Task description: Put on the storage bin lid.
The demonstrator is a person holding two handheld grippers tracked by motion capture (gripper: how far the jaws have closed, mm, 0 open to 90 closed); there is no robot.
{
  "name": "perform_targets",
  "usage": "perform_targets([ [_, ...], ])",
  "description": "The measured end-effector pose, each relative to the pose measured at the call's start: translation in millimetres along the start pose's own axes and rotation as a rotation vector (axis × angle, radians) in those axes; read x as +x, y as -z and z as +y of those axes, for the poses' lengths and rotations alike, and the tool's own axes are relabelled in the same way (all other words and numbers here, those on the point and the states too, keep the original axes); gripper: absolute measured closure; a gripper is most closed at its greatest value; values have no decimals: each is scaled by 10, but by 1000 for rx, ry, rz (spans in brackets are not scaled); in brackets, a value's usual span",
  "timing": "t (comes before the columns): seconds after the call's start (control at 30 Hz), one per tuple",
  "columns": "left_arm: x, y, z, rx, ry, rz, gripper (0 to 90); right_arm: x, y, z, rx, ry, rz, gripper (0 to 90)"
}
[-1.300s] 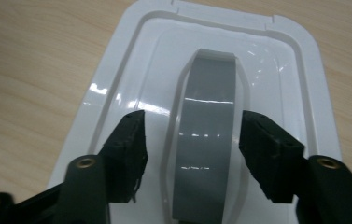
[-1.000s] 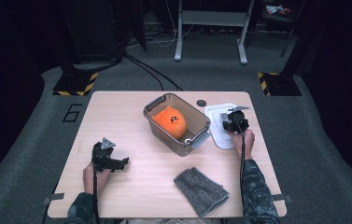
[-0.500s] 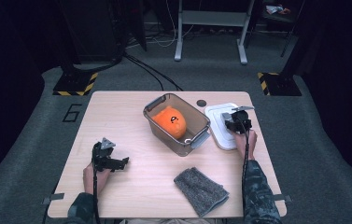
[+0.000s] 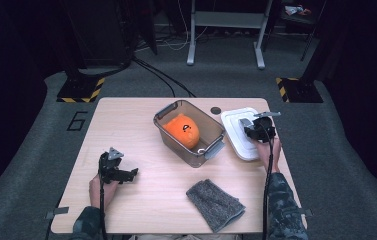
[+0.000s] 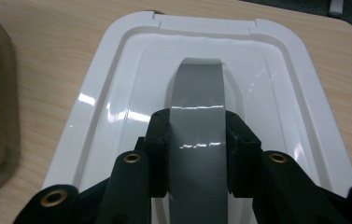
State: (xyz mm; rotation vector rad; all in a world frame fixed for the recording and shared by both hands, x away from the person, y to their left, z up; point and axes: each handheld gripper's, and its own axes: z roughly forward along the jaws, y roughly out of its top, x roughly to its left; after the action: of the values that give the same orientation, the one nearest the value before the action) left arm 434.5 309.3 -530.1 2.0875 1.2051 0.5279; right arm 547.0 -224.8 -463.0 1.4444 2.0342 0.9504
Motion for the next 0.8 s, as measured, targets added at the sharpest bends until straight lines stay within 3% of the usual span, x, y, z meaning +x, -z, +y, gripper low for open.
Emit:
perform_targets([
  [0.37, -6, -8, 2, -6, 5, 10, 0, 20, 178, 164, -15, 49, 31, 666],
  [0.8, -7, -9, 2, -7, 6, 11, 0, -42, 277, 317, -15, 67, 33, 666],
])
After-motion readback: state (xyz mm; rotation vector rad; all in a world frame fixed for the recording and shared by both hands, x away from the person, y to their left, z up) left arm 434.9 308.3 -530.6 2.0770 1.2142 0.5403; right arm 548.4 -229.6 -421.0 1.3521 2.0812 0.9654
